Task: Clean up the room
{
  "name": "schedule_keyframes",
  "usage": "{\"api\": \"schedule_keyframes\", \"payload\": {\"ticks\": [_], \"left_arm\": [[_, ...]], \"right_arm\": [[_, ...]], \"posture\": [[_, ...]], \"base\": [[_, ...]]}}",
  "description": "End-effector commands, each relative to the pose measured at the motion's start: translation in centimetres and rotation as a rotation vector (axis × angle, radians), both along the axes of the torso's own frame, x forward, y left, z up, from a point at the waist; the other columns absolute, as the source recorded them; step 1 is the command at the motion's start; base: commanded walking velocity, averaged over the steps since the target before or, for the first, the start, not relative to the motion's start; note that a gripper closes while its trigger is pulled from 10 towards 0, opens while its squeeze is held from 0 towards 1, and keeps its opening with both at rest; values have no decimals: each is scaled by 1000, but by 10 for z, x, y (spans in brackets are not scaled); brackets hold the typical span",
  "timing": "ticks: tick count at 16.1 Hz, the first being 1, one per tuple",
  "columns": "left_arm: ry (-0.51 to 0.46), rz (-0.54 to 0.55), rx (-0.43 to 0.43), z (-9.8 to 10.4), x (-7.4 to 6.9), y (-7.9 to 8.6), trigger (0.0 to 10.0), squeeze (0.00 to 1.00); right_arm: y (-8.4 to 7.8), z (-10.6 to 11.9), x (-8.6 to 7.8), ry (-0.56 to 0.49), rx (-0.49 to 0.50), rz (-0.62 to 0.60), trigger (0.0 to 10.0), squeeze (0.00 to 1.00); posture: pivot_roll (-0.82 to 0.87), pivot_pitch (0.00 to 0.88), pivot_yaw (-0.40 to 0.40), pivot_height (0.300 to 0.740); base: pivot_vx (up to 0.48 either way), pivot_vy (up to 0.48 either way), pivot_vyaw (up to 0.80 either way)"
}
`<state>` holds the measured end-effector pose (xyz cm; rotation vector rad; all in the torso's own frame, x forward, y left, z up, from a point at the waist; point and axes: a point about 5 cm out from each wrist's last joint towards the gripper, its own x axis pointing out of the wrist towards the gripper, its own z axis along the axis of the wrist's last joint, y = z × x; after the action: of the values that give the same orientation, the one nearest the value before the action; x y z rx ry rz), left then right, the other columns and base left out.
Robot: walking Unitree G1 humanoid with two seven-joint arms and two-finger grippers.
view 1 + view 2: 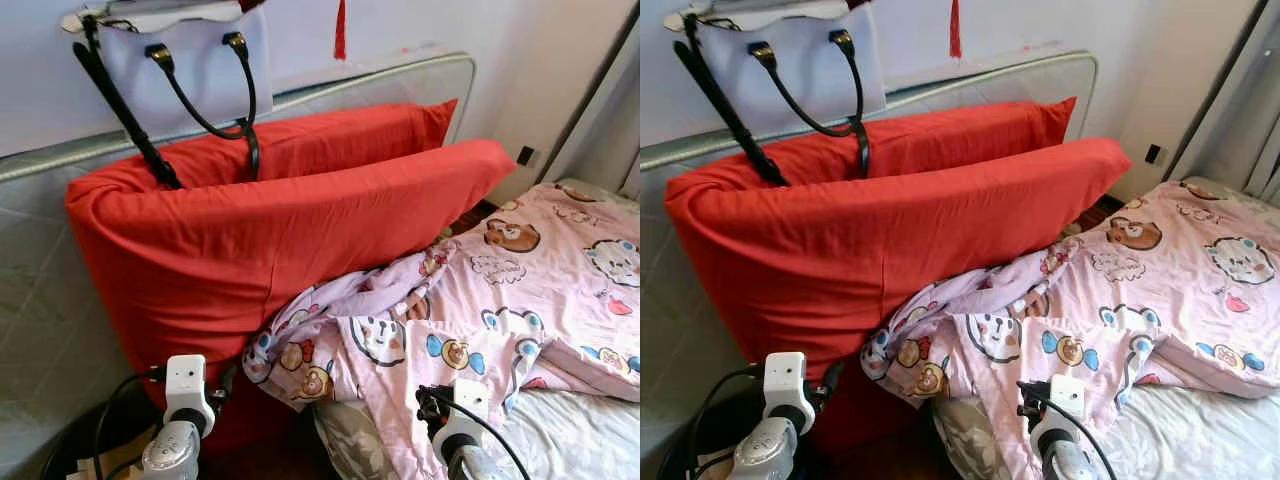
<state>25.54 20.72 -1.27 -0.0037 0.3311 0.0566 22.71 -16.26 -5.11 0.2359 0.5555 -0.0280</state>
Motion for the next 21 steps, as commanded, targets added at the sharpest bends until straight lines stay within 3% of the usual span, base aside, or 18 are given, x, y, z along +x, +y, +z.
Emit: {"api": "schedule_keyframes", "payload": {"ticks": [1,3,9,21], "left_arm": [[-9,-1,-5,1,0,-1,10000,0],[-13,1,-7,0,-1,-2,10000,0],[-25,7,-7,1,-3,1,10000,0],[-45,20,-10,6,-1,6,10000,0]], "right_arm": [[2,2,4,-3,-16,27,10000,0],[4,2,4,4,-10,43,10000,0],[16,4,6,-28,8,88,10000,0],[18,8,13,-21,-4,105,10000,0]], "posture": [[6,0,-42,687],[13,0,-48,662],[38,0,-56,662],[66,0,-62,662]], "base": [[0,0,0],[0,0,0],[0,0,0],[0,0,0]]}}
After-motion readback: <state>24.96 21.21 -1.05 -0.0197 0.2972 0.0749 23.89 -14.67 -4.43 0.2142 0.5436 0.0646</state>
